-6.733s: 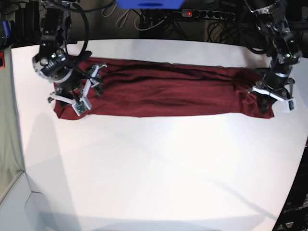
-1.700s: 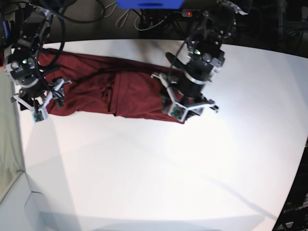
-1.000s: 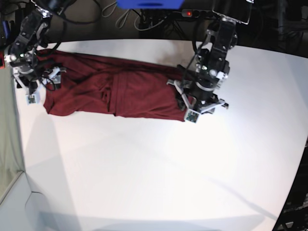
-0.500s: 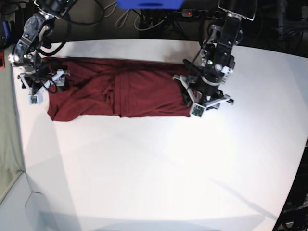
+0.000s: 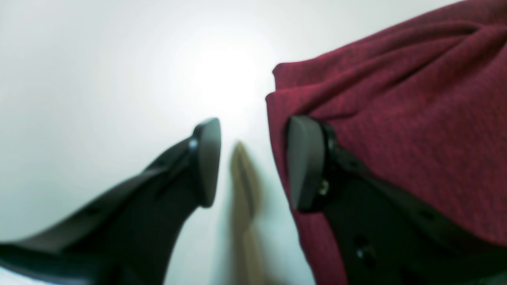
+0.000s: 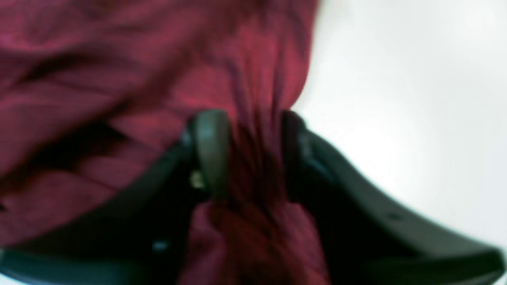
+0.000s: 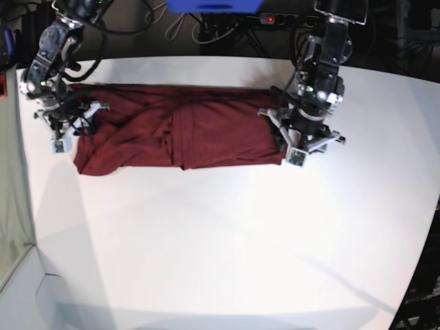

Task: Layout the t-shirt on the table in an organized manner, then fold the t-shirt properly
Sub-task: 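Release the left gripper and press the folded strip flat with both grippers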

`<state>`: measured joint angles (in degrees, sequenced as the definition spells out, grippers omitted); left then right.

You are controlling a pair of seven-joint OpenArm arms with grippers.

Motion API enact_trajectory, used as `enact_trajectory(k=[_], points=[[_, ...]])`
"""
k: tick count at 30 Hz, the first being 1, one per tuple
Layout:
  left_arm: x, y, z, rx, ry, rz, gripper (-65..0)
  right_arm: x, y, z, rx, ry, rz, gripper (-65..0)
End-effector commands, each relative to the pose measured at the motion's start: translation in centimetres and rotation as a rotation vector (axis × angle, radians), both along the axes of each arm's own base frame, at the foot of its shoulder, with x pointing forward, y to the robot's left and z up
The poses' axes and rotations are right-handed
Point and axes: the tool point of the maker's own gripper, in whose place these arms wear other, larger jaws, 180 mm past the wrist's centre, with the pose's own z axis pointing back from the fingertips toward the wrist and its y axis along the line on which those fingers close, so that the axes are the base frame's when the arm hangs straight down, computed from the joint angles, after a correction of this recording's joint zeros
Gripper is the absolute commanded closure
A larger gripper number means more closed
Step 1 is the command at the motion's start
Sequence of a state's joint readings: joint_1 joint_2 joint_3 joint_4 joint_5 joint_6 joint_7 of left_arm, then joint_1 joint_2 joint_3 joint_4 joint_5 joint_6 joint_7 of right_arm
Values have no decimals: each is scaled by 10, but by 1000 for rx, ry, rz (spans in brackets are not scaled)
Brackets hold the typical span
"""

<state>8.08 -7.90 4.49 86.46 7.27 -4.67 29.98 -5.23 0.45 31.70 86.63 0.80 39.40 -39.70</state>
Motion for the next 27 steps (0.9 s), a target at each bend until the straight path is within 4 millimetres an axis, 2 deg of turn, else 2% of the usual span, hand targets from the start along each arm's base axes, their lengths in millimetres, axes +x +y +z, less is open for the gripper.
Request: enact_trajectory(k=[1, 4, 5, 7, 10, 15, 23, 27], points=[[-5, 7, -5, 32, 37, 11, -271, -16, 4, -14, -9, 95, 22, -97], [-1, 6, 4, 27, 10, 10, -271, -14, 8, -14, -9, 95, 36, -6], [0, 5, 9, 24, -2, 8, -271, -14, 8, -13, -10, 93, 36, 0], [0, 4, 16, 20, -22, 7, -271, -10, 7, -9, -15, 77, 35, 0], [6, 1, 32, 13, -62, 2, -271, -1, 3, 8, -39, 25, 32, 0], [10, -4, 57, 0, -129, -5, -271, 20, 11, 58, -24, -141, 33, 0], [16, -8, 86, -14, -204, -11, -271, 27, 30, 94, -40, -246, 49, 0], [13, 14, 91, -14, -217, 65, -272, 27, 43, 105, -43, -274, 77, 0]])
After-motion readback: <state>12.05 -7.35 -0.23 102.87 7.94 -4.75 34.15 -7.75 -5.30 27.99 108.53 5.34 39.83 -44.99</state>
